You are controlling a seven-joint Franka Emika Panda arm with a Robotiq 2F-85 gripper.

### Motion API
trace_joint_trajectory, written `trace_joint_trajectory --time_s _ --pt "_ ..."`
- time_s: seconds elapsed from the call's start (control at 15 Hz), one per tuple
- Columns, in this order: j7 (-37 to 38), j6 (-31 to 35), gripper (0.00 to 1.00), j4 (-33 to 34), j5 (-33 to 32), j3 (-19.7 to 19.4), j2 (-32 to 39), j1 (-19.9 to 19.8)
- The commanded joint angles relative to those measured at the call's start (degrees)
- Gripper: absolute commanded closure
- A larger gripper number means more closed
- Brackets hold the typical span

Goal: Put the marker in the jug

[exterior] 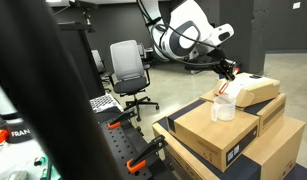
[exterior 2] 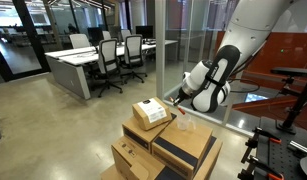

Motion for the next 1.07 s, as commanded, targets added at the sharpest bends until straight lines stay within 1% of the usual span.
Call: trace_joint_trajectory --time_s 0.0,0.13,0.53,0.73,1.0 --pt "-1.8 0.4 0.96 -1.5 1.5 -0.2 -0.7 0.9" --pt "-1.6 0.4 0.96 -0.3 1.7 0.0 0.6 1.1" --pt "-1.3 0.4 0.96 0.4 1.5 0.9 1.5 0.9" --pt "-1.0 0.3 0.96 -0.4 -1.3 5.1 -0.1 -3.3" --pt "-0.3 0.1 0.96 0.3 -1.2 7.6 -0.4 -5.6"
